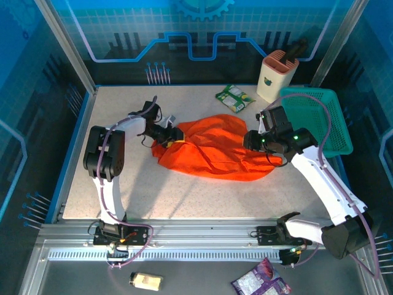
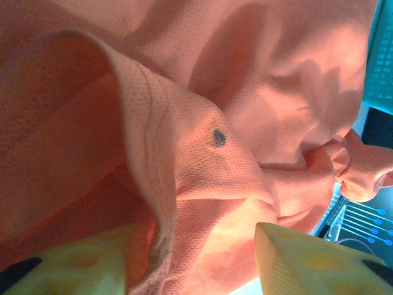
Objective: Fold the inside-out t-shirt
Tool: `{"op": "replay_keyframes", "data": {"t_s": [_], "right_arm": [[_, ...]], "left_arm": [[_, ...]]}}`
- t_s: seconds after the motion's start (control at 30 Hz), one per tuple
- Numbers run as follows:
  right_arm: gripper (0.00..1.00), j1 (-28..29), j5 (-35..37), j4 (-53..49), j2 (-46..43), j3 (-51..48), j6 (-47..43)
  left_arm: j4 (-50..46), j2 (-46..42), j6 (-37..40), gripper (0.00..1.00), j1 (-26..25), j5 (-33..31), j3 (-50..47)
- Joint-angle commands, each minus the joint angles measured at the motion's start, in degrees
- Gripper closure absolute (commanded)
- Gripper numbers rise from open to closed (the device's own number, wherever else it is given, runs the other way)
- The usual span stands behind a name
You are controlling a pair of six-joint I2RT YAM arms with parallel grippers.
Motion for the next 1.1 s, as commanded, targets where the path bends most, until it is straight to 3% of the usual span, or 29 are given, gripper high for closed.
{"op": "replay_keyframes", "data": {"t_s": [0.0,0.13,0.43,0.6,0.8,1.07], "right_arm": [[0.64,0.4,-1.2,-0.1,-0.1,0.5,0.5],[0.64,0.5,-0.3,-0.4,-0.2,0.7,0.3],[0.64,0.3,0.9,-0.5,0.7,-0.5,-0.4],[0.66,-1.9,1.4,-0.3,4.2,-3.8,-2.3],[0.68,-3.0,1.8,-0.8,7.8,-7.1,-4.4],[0.7,3.8,6.6,-0.4,9.3,-13.0,0.9]], "left_arm": [[-1.0,-1.6,1.2,0.59,-0.1,0.8,0.0],[1.2,-2.8,-0.1,0.74,0.0,0.1,0.0],[-1.1,-2.7,1.9,0.9,0.0,-4.1,1.2],[-0.1,-7.2,1.3,0.99,0.2,-10.1,-1.2],[-0.6,-10.5,0.6,1.0,1.8,-10.4,-3.3],[-1.0,-12.6,0.3,1.0,2.8,-10.6,-4.9]]}}
